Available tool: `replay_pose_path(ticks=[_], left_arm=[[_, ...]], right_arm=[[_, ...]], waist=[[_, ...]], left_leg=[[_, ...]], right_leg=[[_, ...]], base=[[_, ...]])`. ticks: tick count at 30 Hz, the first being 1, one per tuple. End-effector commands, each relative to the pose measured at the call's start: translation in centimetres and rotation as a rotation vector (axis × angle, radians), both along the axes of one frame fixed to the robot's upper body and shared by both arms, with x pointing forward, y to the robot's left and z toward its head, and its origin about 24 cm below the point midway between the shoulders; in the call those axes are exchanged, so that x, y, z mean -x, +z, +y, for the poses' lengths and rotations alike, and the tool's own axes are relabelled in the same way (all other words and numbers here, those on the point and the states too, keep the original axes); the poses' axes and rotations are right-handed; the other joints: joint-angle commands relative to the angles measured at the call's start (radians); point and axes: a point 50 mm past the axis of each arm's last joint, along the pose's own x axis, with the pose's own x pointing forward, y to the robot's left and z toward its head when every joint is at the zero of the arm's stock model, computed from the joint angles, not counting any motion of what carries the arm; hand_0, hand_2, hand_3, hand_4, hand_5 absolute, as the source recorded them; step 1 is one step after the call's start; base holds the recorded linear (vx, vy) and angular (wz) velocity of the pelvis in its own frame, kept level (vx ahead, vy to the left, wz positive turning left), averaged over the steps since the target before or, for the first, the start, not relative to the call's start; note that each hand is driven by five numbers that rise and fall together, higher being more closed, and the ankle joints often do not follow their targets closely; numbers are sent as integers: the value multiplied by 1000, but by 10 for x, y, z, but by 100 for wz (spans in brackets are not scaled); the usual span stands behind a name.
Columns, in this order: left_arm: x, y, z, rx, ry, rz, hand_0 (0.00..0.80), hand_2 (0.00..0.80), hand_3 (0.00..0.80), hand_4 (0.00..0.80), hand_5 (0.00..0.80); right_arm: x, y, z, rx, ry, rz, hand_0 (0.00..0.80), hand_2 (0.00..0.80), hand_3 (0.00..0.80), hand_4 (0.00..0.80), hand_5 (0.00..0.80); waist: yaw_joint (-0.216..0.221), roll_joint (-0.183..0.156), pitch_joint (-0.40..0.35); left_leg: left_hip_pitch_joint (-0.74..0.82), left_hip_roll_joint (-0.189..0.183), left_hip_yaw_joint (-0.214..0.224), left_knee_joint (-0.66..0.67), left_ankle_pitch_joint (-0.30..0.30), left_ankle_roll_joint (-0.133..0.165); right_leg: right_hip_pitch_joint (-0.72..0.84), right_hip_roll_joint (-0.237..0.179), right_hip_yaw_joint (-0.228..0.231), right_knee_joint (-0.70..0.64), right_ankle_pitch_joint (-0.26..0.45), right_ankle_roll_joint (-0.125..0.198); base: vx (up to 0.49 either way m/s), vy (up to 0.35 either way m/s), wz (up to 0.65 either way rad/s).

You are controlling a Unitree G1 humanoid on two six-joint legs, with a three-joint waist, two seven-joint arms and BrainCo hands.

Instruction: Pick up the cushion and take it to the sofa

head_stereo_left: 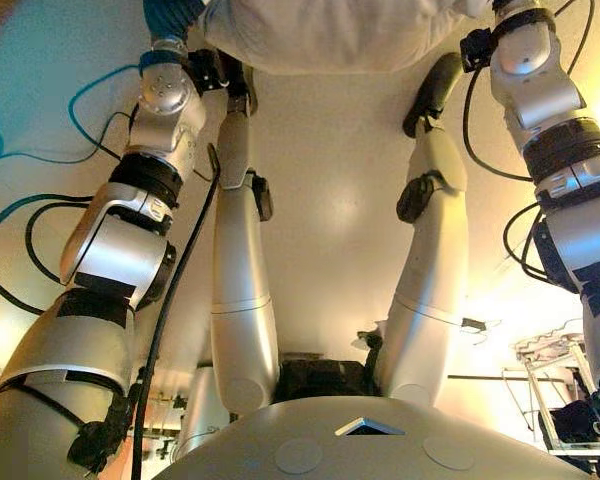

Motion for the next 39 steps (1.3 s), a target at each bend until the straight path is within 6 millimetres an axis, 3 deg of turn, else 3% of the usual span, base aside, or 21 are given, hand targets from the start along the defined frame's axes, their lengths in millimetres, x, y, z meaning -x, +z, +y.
replay_pose_path(ticks=[1,2,4,5,6,12,15,20,26,31,34,39], left_arm=[[21,-4,-43,-68,-392,-76,762,762,762,762,762],[25,-10,-43,-67,-432,-64,800,800,800,800,800],[32,-21,-44,-63,-528,-30,800,800,800,800,800],[34,-24,-45,-57,-558,-23,800,800,800,800,800],[37,-26,-46,-50,-582,-14,800,800,800,800,800],[50,-38,-54,-17,-654,-17,800,800,800,800,800],[57,-48,-55,-30,-631,-17,800,800,800,800,800],[76,-58,-51,-143,-373,-116,800,800,800,800,800],[112,-80,-54,-27,-337,-118,800,800,800,800,800],[125,-82,-34,37,-286,-109,800,800,800,800,800],[140,-89,-16,115,-232,-104,800,800,800,800,800],[164,-101,-8,150,-187,-85,800,800,800,800,800]], right_arm=[[36,-6,59,-46,729,95,0,0,0,0,0],[42,-14,54,-52,775,133,0,0,0,0,0],[51,-22,48,-50,870,190,179,179,179,179,179],[53,-22,46,-53,890,190,577,577,577,577,577],[54,-20,45,-65,903,187,800,800,800,800,800],[57,-11,44,-108,895,119,800,800,800,800,800],[58,-17,40,-136,864,101,800,800,800,800,800],[74,-47,36,-156,834,86,800,800,800,800,800],[103,-97,34,-300,721,60,800,800,800,800,800],[127,-110,21,-351,575,-14,800,800,800,800,800],[146,-117,18,-309,455,-75,800,800,800,800,800],[166,-122,12,-224,220,-169,800,800,800,800,800]], waist=[[-10,12,-1],[-10,6,-1],[-9,-4,-1],[-7,-5,-1],[-6,-6,-1],[2,-4,-1],[7,-5,-1],[13,-15,-1],[18,-50,-1],[16,-73,-4],[10,-68,-87],[1,-55,-211]], left_leg=[[-54,-6,-24,75,-52,14],[-55,-5,-23,80,-52,12],[-57,-3,-24,95,-55,10],[-58,-2,-26,100,-55,10],[-58,-1,-27,105,-55,10],[13,-7,-34,67,-49,16],[93,-7,-35,32,-40,14],[255,5,-15,4,-30,7],[556,24,49,-44,-57,0],[800,34,98,-68,-93,7],[940,44,119,-118,-108,16],[1123,58,137,-217,-108,22]], right_leg=[[12,2,34,-131,108,47],[15,0,30,-129,108,49],[21,-5,26,-120,106,49],[23,-7,24,-116,105,48],[24,-9,23,-111,106,48],[90,-21,4,-149,119,47],[171,-25,-15,-186,128,48],[339,-33,-52,-227,137,48],[637,-37,-122,-284,124,46],[881,-28,-140,-303,97,40],[1007,-26,-141,-326,73,37],[1194,-10,-157,-413,65,30]], base=[[-3,-49,14],[-6,-64,12],[-13,-71,10],[-19,-66,6],[-20,-66,1],[-36,-76,-1],[-45,-86,-2],[-33,-85,-1],[11,-76,-9],[61,-40,-12],[150,54,-13],[173,35,-4]])
